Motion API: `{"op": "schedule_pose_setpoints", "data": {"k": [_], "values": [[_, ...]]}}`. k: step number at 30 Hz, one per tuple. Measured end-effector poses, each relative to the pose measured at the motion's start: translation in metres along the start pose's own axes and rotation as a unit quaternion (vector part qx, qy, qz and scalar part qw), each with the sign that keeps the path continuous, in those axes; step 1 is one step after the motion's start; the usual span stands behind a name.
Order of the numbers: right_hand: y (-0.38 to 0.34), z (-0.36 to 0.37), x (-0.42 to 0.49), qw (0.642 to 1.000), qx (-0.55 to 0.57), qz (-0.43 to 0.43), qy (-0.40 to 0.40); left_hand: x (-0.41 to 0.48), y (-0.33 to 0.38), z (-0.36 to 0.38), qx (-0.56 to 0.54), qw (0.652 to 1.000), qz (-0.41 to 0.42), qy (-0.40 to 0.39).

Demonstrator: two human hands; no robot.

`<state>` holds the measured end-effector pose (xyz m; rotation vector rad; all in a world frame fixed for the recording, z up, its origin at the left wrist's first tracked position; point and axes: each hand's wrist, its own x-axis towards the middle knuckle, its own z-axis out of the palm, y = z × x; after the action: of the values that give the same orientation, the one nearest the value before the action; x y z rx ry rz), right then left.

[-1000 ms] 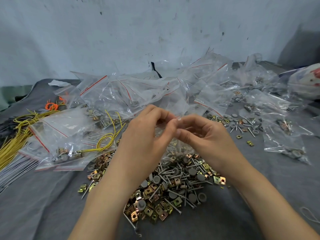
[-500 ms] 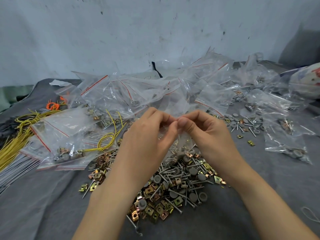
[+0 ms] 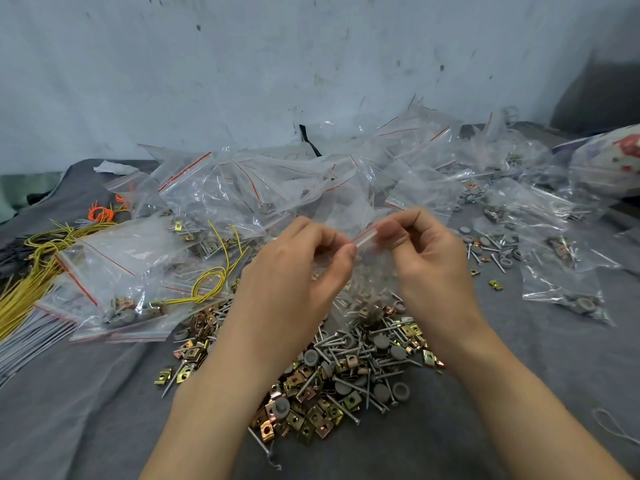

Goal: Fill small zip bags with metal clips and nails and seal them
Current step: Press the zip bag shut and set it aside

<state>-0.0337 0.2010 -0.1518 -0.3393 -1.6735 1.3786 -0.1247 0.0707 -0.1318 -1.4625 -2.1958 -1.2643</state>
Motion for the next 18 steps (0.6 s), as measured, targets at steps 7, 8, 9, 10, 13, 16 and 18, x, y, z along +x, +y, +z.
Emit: {"op": "schedule_pose_setpoints", "data": {"k": [7, 8, 9, 10, 13, 16, 18], "values": [[-0.001, -0.012, 0.012, 0.998, 0.008, -0.006, 0.065, -0.003, -0.004, -0.004, -0.007, 1.0, -0.007, -0.001], [-0.002, -0.013, 0.013, 0.998, 0.006, -0.007, 0.07, -0.003, -0.004, -0.005, -0.008, 1.0, -0.008, 0.001], [-0.002, -0.013, 0.013, 0.997, 0.006, -0.006, 0.075, -0.003, -0.005, -0.005, -0.008, 1.0, -0.01, 0.001], [-0.002, -0.014, 0.013, 0.997, 0.007, -0.004, 0.08, -0.003, -0.005, -0.006, -0.01, 1.0, -0.011, 0.001], [-0.004, -0.014, 0.014, 0.996, 0.012, 0.005, 0.088, -0.004, -0.005, -0.008, -0.012, 1.0, -0.009, 0.002], [-0.007, -0.014, 0.014, 0.996, 0.018, 0.008, 0.086, -0.003, -0.005, -0.01, -0.013, 1.0, -0.004, 0.001], [-0.008, -0.014, 0.013, 0.997, 0.014, 0.005, 0.082, -0.003, -0.006, -0.012, -0.012, 1.0, -0.007, 0.005]]}}
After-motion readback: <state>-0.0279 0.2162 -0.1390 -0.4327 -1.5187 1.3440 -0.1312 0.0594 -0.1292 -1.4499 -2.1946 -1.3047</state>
